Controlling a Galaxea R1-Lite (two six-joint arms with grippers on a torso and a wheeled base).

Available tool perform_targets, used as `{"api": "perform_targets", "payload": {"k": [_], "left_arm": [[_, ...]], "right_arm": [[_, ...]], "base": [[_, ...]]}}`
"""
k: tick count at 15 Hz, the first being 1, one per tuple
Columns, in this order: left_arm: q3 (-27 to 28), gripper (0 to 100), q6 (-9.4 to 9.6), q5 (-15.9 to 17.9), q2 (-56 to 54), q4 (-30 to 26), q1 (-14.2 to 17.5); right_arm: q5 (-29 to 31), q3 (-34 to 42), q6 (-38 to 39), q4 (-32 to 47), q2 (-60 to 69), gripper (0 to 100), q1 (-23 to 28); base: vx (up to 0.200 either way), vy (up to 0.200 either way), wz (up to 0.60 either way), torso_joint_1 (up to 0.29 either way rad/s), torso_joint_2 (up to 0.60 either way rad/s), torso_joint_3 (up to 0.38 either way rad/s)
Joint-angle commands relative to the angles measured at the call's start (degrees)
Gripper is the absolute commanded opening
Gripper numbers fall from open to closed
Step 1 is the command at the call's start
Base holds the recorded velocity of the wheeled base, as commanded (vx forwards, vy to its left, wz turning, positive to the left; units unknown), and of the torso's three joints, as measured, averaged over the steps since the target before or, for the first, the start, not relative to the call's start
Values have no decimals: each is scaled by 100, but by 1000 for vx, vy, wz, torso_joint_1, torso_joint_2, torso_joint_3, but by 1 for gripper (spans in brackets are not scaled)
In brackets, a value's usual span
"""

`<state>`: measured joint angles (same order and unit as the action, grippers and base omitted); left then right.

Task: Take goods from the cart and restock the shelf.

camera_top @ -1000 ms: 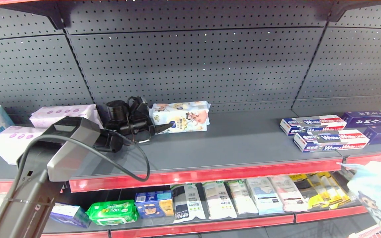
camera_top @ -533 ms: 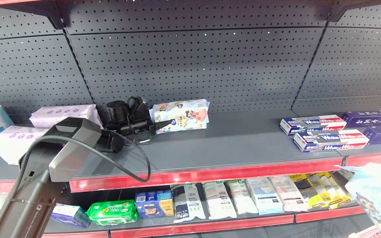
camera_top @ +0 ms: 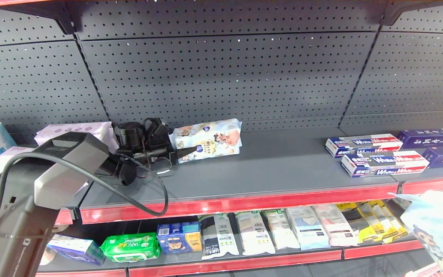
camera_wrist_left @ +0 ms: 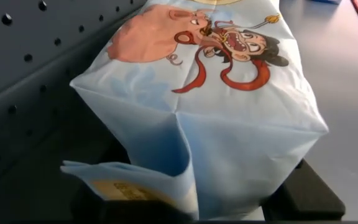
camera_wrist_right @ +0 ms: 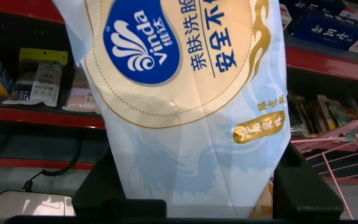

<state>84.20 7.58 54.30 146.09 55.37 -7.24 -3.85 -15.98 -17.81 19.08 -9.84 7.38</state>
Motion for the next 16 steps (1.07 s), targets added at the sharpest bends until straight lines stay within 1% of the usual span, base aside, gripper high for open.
{"api": "perform_targets", "payload": {"k": [1, 4, 5, 6, 7, 8, 10, 11, 12, 13, 16], "left_arm": [[-343, 0, -2, -24, -292, 53, 30], [-703, 0, -20, -24, -353, 387, 47], [-958, 0, -38, -16, -371, 624, 56], [-958, 0, -38, -16, -371, 624, 56], [-1222, 0, -187, 11, -380, 1011, 56], [-1292, 0, -275, 28, -380, 1169, 56], [-1547, 0, -697, 116, -397, 1802, 39], [-1600, 0, -741, 143, -415, 1890, 39], [-1617, 0, -741, 160, -424, 1907, 39], [-1732, 0, -749, 248, -538, 1916, 39], [-2136, 0, -732, 327, -810, 1960, 21]], "right_arm": [[-1, 25, -3, -1, -1, 0, 1], [-1, 25, -3, -1, -18, 0, 1], [-1, 34, -3, -1, -18, 0, 1], [-1, 34, -3, -1, -18, 0, 1], [-1, 43, -3, -1, -27, 0, -17], [-1, 51, -3, -1, -27, 0, -17], [-10, 95, -3, -1, -27, 0, -17], [-10, 113, -3, -1, -27, 0, -26], [-10, 139, -3, -9, -18, 0, -26], [-10, 157, -3, -9, -18, 0, -26], [-89, 166, -3, -9, -27, 0, -17]], "base": [[0, 0, 0, 0, 0, 0], [0, 0, 0, 0, 0, 0], [0, 0, 0, 0, 0, 0], [0, 0, 0, 0, 0, 0], [0, 0, 0, 0, 0, 0], [0, 0, 0, 0, 0, 0], [0, 0, 0, 0, 0, 0], [0, 0, 0, 0, 0, 0], [0, 0, 0, 0, 0, 0], [0, 0, 0, 0, 0, 0], [0, 0, 0, 0, 0, 0]]}}
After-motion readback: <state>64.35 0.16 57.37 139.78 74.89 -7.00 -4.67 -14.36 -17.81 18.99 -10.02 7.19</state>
